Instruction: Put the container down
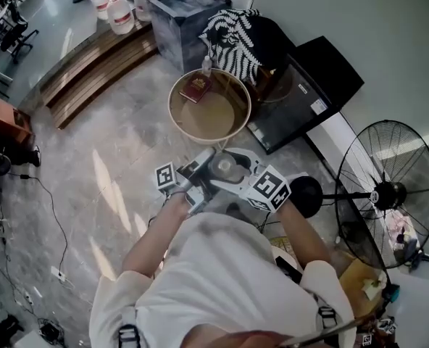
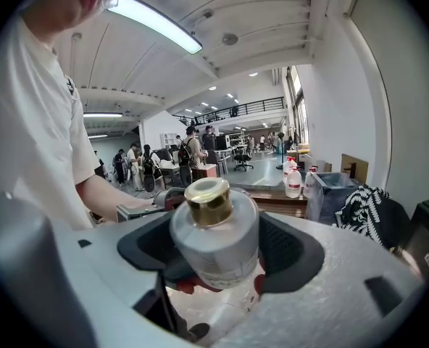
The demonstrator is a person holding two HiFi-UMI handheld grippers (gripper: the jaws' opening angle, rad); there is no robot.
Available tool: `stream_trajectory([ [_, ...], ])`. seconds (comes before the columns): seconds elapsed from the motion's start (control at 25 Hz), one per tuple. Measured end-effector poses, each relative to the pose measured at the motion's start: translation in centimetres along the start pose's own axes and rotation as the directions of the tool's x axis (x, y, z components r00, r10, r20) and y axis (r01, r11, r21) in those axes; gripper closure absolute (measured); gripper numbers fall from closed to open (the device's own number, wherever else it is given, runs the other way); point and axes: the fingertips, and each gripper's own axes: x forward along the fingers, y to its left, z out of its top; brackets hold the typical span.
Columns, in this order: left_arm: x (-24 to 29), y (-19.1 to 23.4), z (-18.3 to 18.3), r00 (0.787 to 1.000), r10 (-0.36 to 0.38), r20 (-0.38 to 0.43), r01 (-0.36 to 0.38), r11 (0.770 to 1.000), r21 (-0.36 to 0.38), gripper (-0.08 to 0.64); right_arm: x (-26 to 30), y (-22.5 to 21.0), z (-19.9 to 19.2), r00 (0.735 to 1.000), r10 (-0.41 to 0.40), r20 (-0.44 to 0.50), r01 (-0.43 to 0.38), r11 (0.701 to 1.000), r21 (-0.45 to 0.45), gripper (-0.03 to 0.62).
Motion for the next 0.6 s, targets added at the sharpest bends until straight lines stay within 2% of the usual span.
stream_trajectory([
  [0.32,-1.4,-0.5,0.5,0.999,0.021,-0.030,-0.021,1.000,-0.009,0.285,1.4,0.9,0.3,1.000,-0.026,0.009,0.026,1.000,0.015,0.242],
  [0.6,-0.9,-0.4,2.0,0.999,0.031,-0.029,-0.032,0.999,-0.015,0.287,2.4,-0.3,0.4,1.000,-0.025,0.000,0.025,0.999,0.024,0.242],
])
